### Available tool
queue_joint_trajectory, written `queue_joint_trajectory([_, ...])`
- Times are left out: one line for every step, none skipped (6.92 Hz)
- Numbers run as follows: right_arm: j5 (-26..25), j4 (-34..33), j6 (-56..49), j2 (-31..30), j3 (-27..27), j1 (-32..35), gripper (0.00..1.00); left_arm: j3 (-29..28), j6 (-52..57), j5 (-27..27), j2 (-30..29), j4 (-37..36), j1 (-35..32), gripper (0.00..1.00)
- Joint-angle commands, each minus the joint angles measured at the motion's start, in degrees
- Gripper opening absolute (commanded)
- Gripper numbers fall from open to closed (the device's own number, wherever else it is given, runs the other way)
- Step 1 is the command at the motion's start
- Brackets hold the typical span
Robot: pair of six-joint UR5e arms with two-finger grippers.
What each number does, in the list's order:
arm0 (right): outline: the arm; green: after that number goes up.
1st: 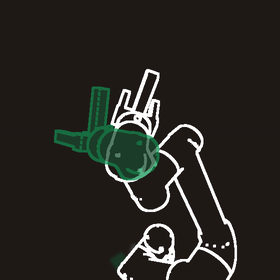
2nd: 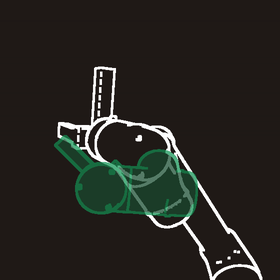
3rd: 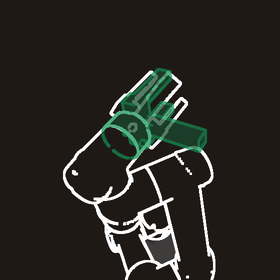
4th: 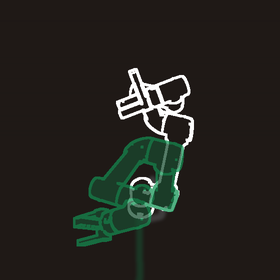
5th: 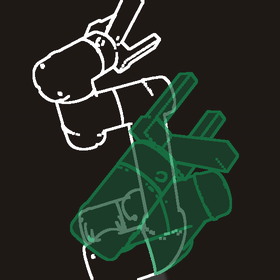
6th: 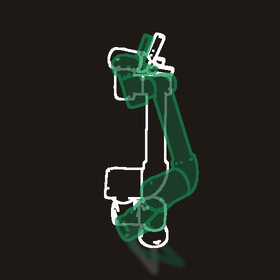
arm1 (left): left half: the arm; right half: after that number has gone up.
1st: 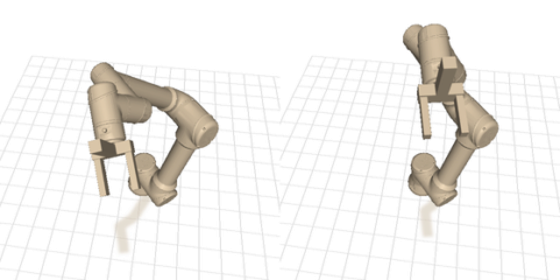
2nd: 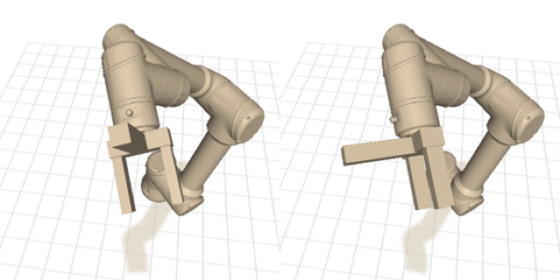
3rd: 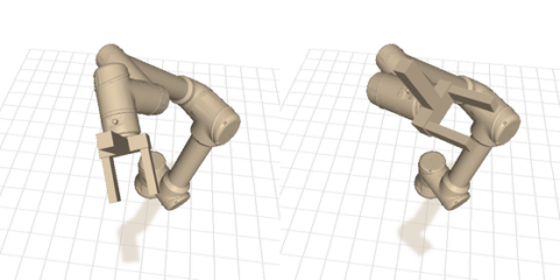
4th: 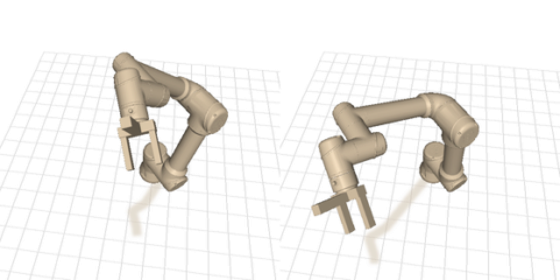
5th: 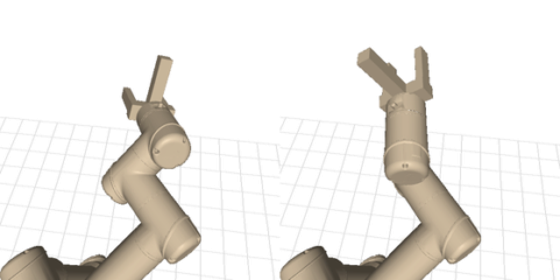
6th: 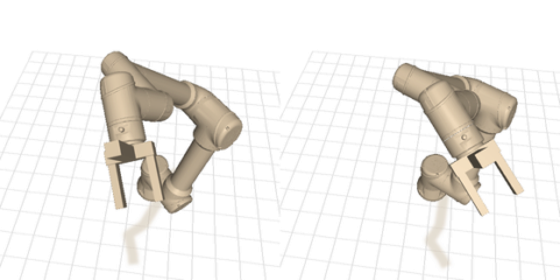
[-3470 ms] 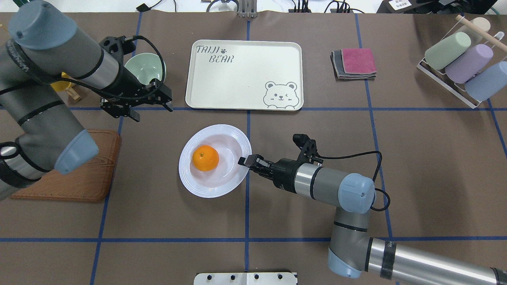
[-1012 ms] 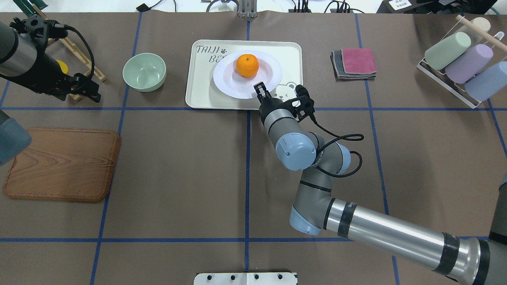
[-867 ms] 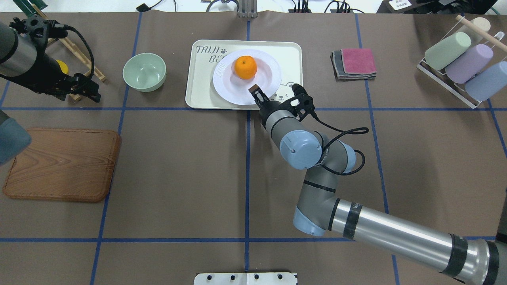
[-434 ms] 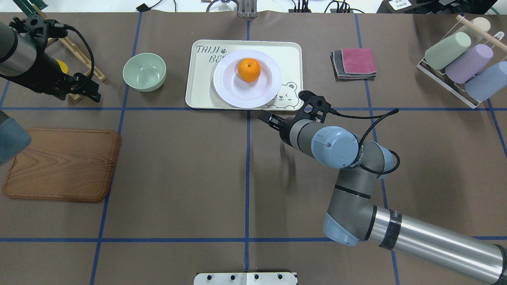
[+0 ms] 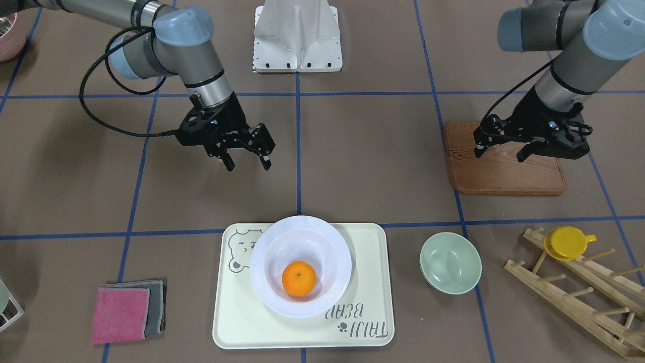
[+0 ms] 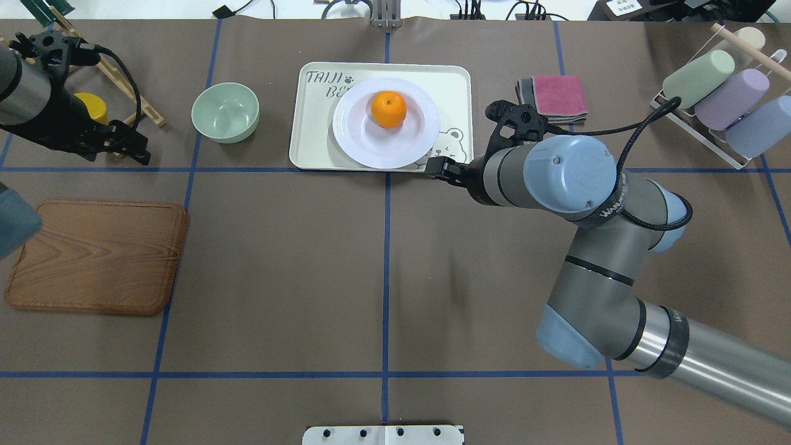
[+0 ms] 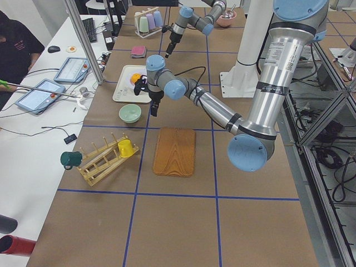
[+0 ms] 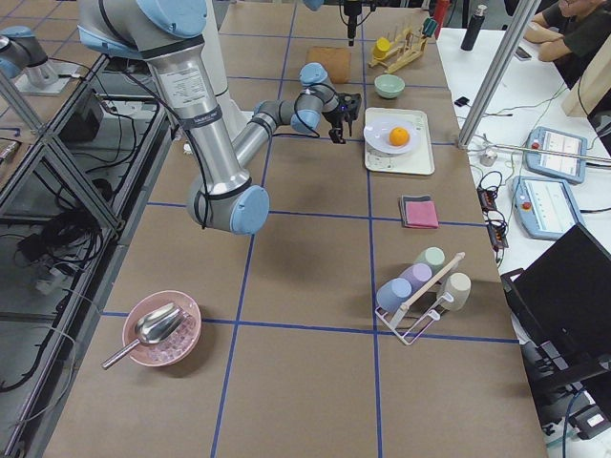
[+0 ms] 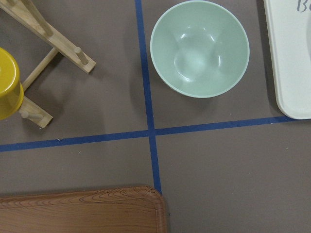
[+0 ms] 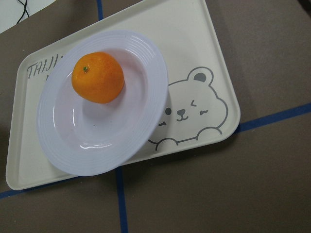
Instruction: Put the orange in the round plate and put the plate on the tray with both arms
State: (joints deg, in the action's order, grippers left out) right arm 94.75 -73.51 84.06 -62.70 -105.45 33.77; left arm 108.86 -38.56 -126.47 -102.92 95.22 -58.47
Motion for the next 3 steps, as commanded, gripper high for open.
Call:
queue_joint_trajectory([5.7, -9.9, -9.0, -1.4, -3.7, 6.5, 1.0, 0.4, 12.8, -0.4, 5.9, 0.2, -5.2, 0.98])
queue_joint_trajectory([11.9, -16.3, -20.4, -6.2, -9.0, 12.1, 1.0, 0.1, 20.9, -0.6, 8.7, 0.2, -8.7, 0.98])
queue_joint_trajectory([19.4, -23.7, -32.9, -8.6, -11.1, 20.4, 1.0, -0.2, 27.1, -0.6, 11.1, 0.0, -11.4, 0.98])
